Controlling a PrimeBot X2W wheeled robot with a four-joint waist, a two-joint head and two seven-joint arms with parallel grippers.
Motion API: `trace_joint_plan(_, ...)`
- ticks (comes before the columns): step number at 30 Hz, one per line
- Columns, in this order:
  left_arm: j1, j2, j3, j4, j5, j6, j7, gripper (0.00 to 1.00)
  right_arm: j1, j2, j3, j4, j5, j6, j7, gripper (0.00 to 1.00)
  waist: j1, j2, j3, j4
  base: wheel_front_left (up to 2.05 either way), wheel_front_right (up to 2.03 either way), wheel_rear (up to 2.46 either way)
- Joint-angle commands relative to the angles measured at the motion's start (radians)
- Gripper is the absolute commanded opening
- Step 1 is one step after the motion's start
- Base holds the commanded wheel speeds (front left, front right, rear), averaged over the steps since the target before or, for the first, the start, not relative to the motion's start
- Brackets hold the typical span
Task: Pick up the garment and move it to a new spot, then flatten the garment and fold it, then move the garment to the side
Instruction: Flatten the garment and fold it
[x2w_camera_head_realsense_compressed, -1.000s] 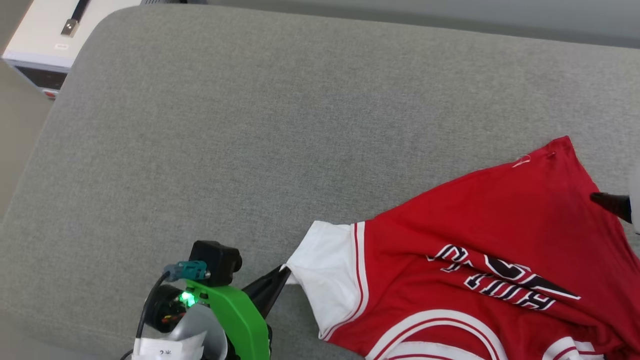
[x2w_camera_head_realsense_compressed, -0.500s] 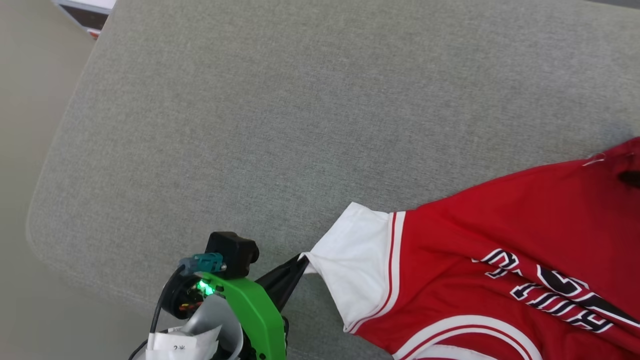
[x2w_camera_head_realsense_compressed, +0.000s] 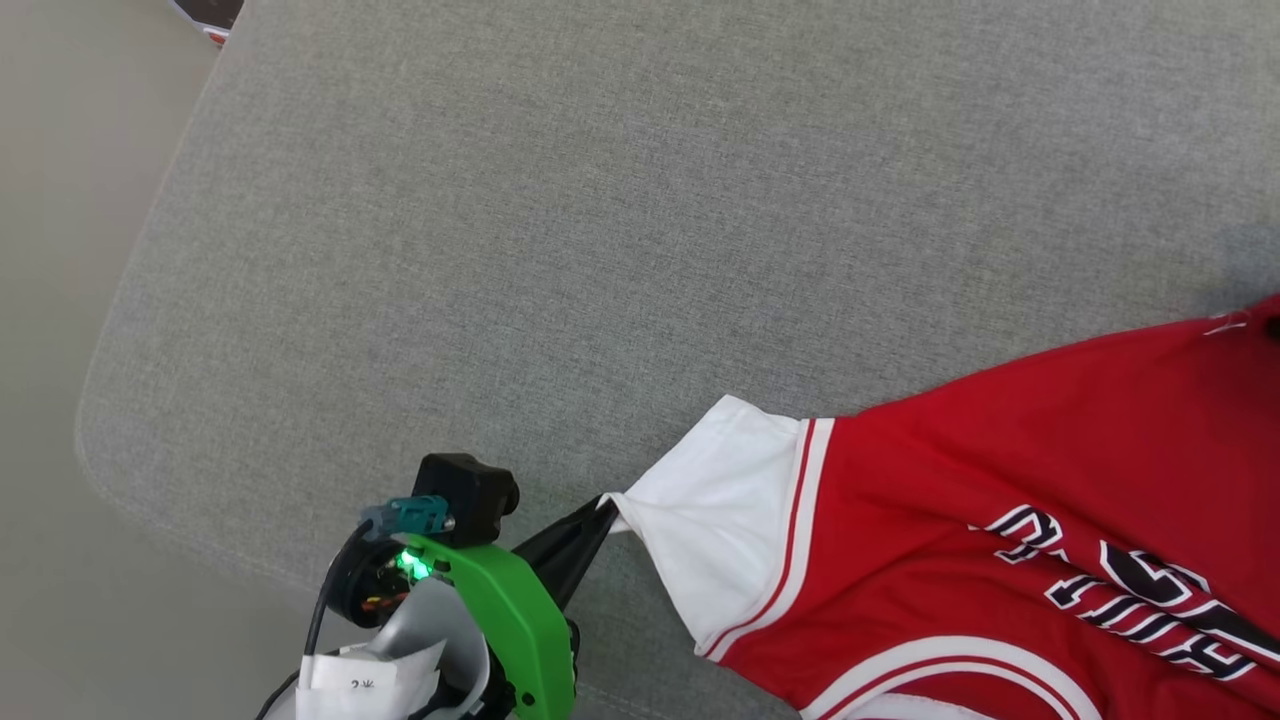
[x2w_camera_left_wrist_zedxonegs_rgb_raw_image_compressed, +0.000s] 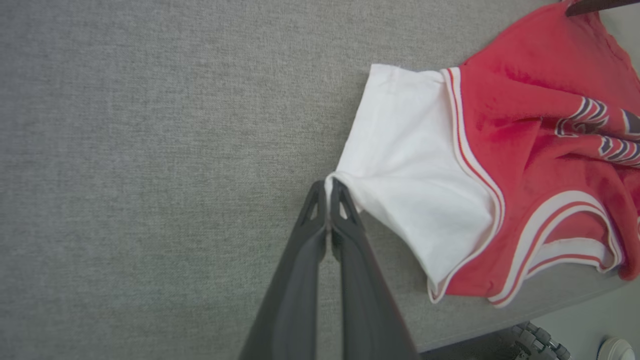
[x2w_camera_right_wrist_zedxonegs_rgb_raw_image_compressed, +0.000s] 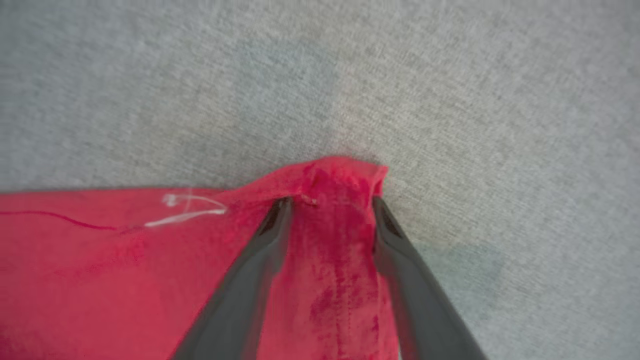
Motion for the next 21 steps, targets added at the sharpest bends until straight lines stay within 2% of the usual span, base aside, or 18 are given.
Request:
trace_joint_plan(1,-0.024,-0.007,0.005,0.001,0.004,-0.006,-0.01,0.0,0.033,0.027,0.028,0.034,0.009,-0.001,-0.023,0.0,0.0,0.0,-0.009,-0.004,0.0,0.0,0.0)
trace_joint_plan(11,-0.023,0.006,0.037,0.016,0.008,0.006,-0.05,0.0,-0.013,0.029,0.055,0.055,0.049,-0.001,-0.268,0.0,0.0,0.0,-0.105,-0.056,0.0,0.0,0.0)
trace_joint_plan(21,-0.018,0.039,0.089,0.012,0.018,0.03,-0.096,0.0,-0.008,0.024,0.051,0.049,0.1,-0.001,-0.469,0.0,0.0,0.0,-0.224,-0.148,0.0,0.0,0.0)
